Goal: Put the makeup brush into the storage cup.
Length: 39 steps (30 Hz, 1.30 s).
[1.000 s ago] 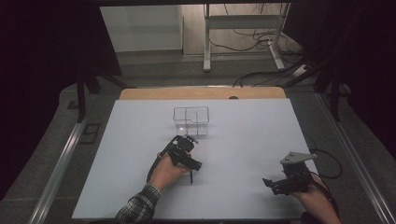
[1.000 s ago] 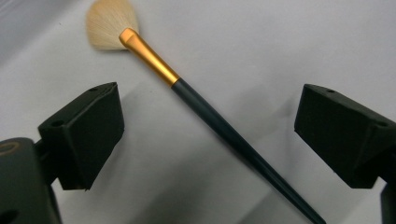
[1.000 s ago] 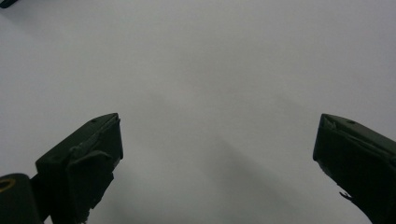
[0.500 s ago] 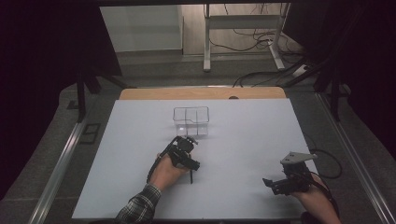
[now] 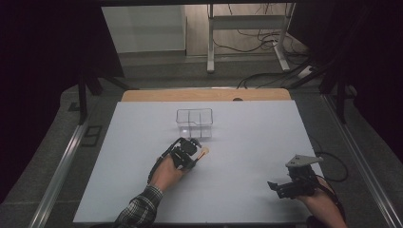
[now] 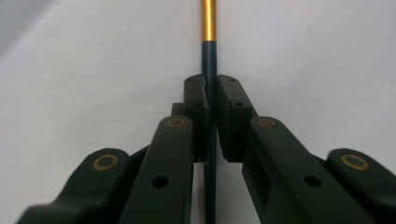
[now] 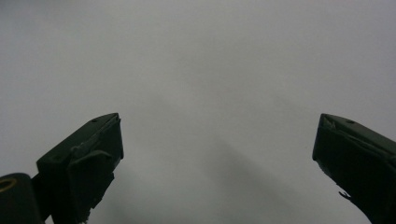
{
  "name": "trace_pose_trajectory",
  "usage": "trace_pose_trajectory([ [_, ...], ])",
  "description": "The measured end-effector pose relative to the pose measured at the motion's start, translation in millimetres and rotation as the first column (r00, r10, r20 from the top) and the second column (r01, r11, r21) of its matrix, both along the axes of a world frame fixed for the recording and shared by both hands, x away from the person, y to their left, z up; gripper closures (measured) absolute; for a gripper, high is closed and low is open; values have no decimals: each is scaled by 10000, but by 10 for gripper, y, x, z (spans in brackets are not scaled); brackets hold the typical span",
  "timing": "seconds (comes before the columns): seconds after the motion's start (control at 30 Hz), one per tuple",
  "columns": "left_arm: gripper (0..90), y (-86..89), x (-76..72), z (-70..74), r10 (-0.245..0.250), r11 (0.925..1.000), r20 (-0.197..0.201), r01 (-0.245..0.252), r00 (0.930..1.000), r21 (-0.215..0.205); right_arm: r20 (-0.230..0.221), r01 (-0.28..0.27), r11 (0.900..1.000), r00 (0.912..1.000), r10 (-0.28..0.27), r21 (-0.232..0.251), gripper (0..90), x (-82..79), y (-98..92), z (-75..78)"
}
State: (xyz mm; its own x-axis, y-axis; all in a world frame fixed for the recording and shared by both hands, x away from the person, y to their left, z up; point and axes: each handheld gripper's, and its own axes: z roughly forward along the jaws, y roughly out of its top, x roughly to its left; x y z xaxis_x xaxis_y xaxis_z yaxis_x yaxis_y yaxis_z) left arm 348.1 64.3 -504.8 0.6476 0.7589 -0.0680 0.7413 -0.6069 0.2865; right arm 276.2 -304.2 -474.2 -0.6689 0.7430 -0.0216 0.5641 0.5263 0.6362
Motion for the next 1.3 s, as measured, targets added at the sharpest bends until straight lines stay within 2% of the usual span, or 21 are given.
trace_pose_trajectory([
  [0.13,838,27,-13,-9,-92,9998,130,94,9999,-178,4,13,10000,10000,-13,8,20,0,-4,-1],
  [0.37,838,107,-13,-13,-126,9974,3,126,9999,-704,6,5,10000,10000,-5,-7,20,-1,-2,1],
  [0.47,838,132,-19,-6,-182,9966,-48,178,9998,-798,14,5,10000,10000,-5,-5,20,-1,-4,2],
  [0.63,837,190,-49,48,-207,9932,51,211,9998,-1148,50,20,10000,10000,-20,23,20,-1,-8,9],
  [0.93,837,214,-109,94,-471,9902,362,515,9982,-1295,75,8,10000,10000,-8,-8,20,-3,-8,10],
  [1.3,837,221,-228,171,-884,9875,977,1001,9913,-1218,119,3,10000,9999,-3,-47,20,-5,-7,12],
])
